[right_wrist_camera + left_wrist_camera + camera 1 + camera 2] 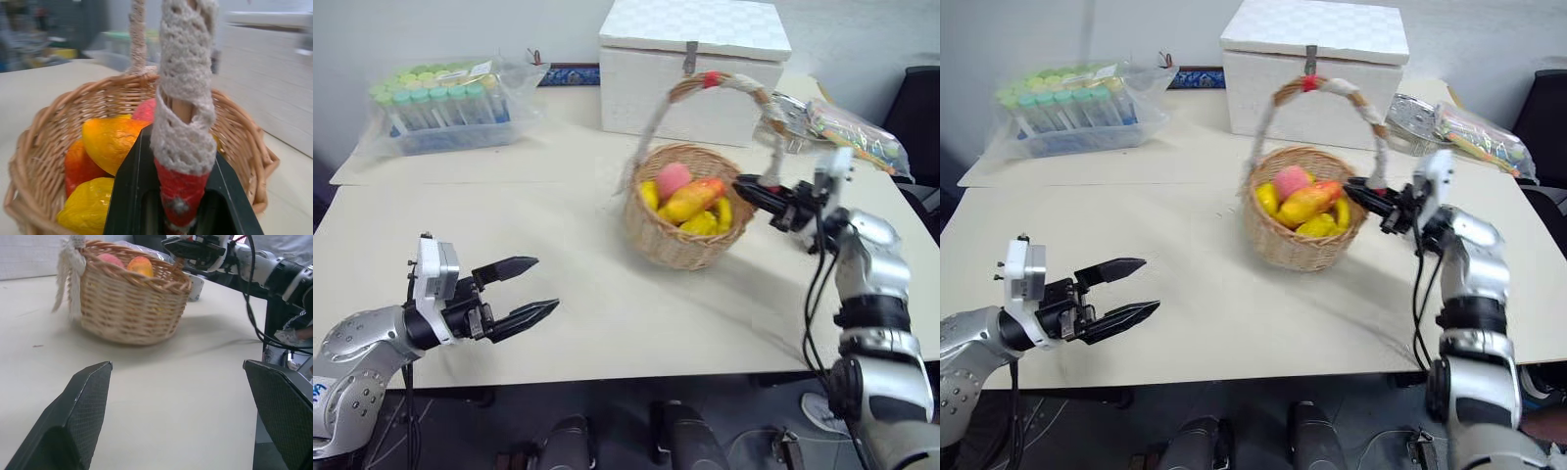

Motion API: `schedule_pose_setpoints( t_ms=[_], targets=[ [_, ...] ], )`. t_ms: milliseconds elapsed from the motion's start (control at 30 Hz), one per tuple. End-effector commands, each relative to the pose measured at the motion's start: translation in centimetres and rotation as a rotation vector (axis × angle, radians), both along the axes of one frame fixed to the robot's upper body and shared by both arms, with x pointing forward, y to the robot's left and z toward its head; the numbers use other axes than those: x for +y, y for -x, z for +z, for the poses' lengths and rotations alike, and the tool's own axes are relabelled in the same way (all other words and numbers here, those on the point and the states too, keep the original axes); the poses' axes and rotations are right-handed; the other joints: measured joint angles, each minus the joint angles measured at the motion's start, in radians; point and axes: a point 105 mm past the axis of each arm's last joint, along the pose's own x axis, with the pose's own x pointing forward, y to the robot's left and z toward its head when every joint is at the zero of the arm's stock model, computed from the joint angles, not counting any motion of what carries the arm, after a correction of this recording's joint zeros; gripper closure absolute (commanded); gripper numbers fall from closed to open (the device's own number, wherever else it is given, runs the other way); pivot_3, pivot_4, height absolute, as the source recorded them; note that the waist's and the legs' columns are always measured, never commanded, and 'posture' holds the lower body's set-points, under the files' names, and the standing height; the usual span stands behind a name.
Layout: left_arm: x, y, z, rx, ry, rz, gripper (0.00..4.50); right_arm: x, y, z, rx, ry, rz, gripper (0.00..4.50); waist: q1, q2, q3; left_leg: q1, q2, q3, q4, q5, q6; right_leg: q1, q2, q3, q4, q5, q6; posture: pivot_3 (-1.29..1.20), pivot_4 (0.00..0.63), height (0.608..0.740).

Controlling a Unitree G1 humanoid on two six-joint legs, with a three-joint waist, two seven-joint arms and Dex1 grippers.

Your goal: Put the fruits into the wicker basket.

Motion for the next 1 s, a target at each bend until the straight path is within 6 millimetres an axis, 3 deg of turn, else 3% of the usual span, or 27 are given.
schedule_pose_setpoints(
  t_ms=[33,333,500,600,733,833,1000],
  targets=[
    [-0.8,-0.3,0.7,-0.047,-0.003,-0.044,0.00,-1.9,1.2,2.5,-0.099,-0.006,-0.156,4.32,0.000,0.000,0.000,0.001,0.000,0.001,0.000,0.000,0.000,0.000,0.000,0.001,0.001,0.000,0.000,0.00,0.150,0.740],
    [-1.5,-1.3,1.2,-0.053,-0.011,-0.097,0.00,-6.6,2.2,1.8,-0.047,0.008,-0.491,4.32,0.001,0.000,0.000,0.004,0.000,0.003,-0.001,0.000,0.000,0.000,0.001,0.003,0.003,0.000,0.000,0.00,0.150,0.740],
    [-1.5,-1.9,1.1,-0.050,-0.013,-0.124,0.00,-8.9,2.8,3.2,-0.037,-0.025,-0.628,4.32,0.007,0.000,0.000,0.003,-0.001,0.003,0.000,0.000,0.002,0.001,0.001,0.003,0.002,0.000,0.000,0.00,0.150,0.740],
    [-1.4,-2.2,1.1,-0.050,-0.014,-0.127,0.00,-8.5,3.0,4.1,-0.030,-0.047,-0.619,4.32,0.004,0.000,0.000,0.003,-0.001,0.003,0.000,0.000,0.002,0.000,0.001,0.003,0.002,0.000,0.000,0.00,0.150,0.740],
    [-1.5,-2.3,0.9,-0.051,-0.017,-0.136,0.00,-7.3,2.6,2.9,0.060,-0.072,-0.540,4.32,-0.004,0.000,0.000,0.004,0.001,0.004,-0.001,0.000,0.001,0.000,0.003,0.004,0.002,0.000,0.000,0.00,0.150,0.740],
    [-1.6,-2.4,1.0,-0.058,-0.016,-0.135,0.00,-7.1,2.4,1.7,0.104,-0.068,-0.515,3.35,-0.002,0.000,0.000,0.004,0.001,0.005,-0.001,0.000,0.001,0.000,0.003,0.004,0.002,0.000,0.000,0.00,0.150,0.740],
    [-1.5,-2.4,0.9,-0.058,-0.024,-0.127,0.00,-8.7,2.6,0.3,0.157,-0.038,-0.522,1.64,0.006,0.000,0.000,0.004,0.000,0.005,-0.001,0.000,0.002,0.000,0.003,0.004,0.002,0.000,0.000,0.00,0.150,0.740]
  ],
)
